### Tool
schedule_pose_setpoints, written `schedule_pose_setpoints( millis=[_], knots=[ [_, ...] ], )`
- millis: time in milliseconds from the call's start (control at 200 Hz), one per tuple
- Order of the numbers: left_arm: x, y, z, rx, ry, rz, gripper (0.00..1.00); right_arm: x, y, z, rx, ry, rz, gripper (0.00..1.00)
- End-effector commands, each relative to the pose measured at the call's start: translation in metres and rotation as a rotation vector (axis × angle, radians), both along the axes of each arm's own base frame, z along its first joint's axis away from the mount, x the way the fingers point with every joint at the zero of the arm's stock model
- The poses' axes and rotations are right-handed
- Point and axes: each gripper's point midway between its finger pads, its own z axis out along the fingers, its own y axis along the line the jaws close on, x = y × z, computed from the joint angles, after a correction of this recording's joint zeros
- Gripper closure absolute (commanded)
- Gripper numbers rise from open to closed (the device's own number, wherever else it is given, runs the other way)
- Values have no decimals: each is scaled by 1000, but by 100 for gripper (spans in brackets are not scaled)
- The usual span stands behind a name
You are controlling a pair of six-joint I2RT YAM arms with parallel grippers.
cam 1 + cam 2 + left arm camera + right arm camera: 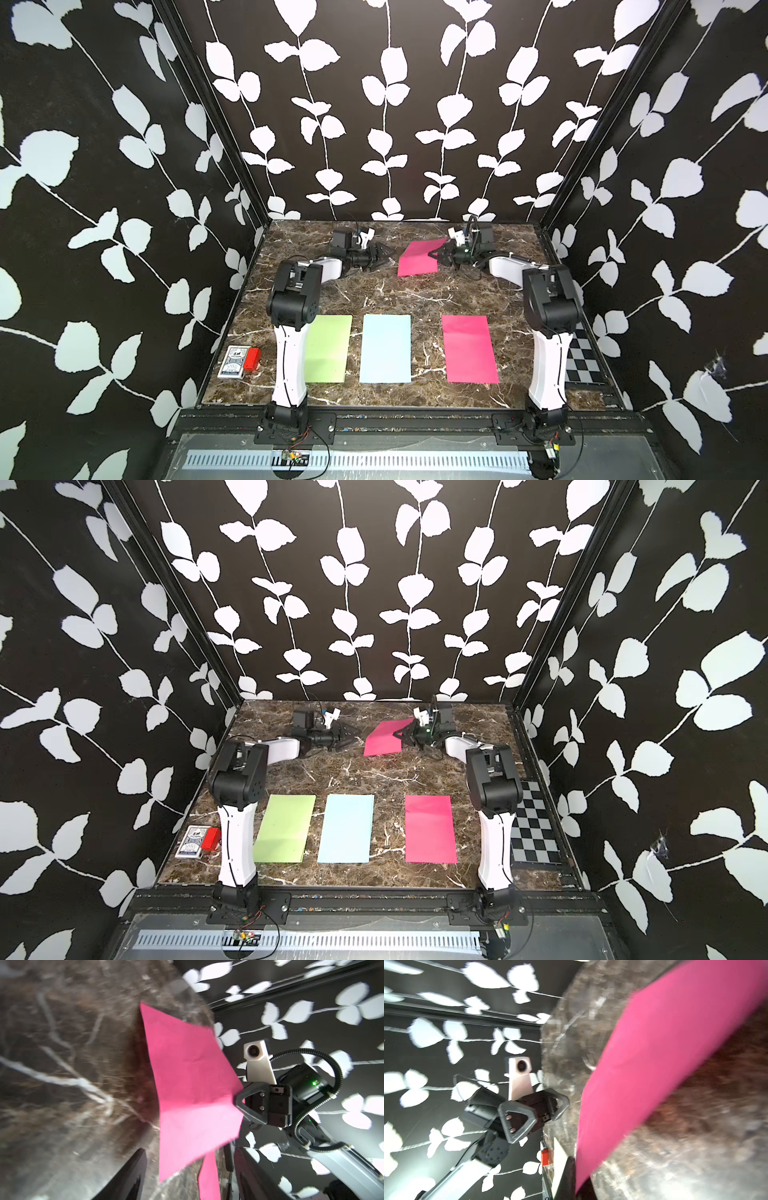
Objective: Sort the scattered colored papers by color
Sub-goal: Pick up the colored paper from the center of the board.
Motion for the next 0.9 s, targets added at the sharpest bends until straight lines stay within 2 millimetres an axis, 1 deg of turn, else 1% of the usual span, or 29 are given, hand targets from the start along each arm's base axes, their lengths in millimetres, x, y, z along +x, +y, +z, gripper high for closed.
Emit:
schedule_pose_setpoints(
  millis=[0, 25, 35, 50, 150, 200, 300, 470, 555, 665, 700, 895],
  knots=[
    [-20, 0, 64, -117, -151, -84, 32, -25, 11, 28, 29, -87, 52, 100],
    [-25, -1, 69, -131, -156, -99, 32, -28, 13, 37, 35, -106, 58, 100],
    [-27, -1, 71, -135, -159, -106, 32, -33, 13, 32, 32, -91, 60, 100],
    [-28, 0, 74, -142, -163, -111, 31, -37, 13, 31, 32, -90, 63, 100],
    [-42, 0, 88, -162, -187, -137, 31, -55, 15, 47, 44, -122, 84, 100],
    [-46, 2, 92, -163, -197, -140, 31, -64, 17, 57, 51, -143, 99, 100],
    [-53, 4, 97, -156, -205, -141, 31, -77, 16, 68, 36, -169, 114, 100],
    [-62, 6, 95, -129, -205, -136, 30, -86, 15, 90, 40, -214, 118, 100],
    [-66, 8, 88, -108, -192, -130, 31, -90, 17, 101, 47, -234, 123, 100],
    [-69, 9, 82, -102, -181, -127, 30, -95, 21, 110, 49, -249, 136, 100],
    [-69, 9, 83, -113, -183, -127, 30, -96, 23, 112, 49, -253, 142, 100],
    [-69, 4, 107, -232, -187, -122, 30, -98, 34, 114, 49, -267, 165, 100]
  ],
)
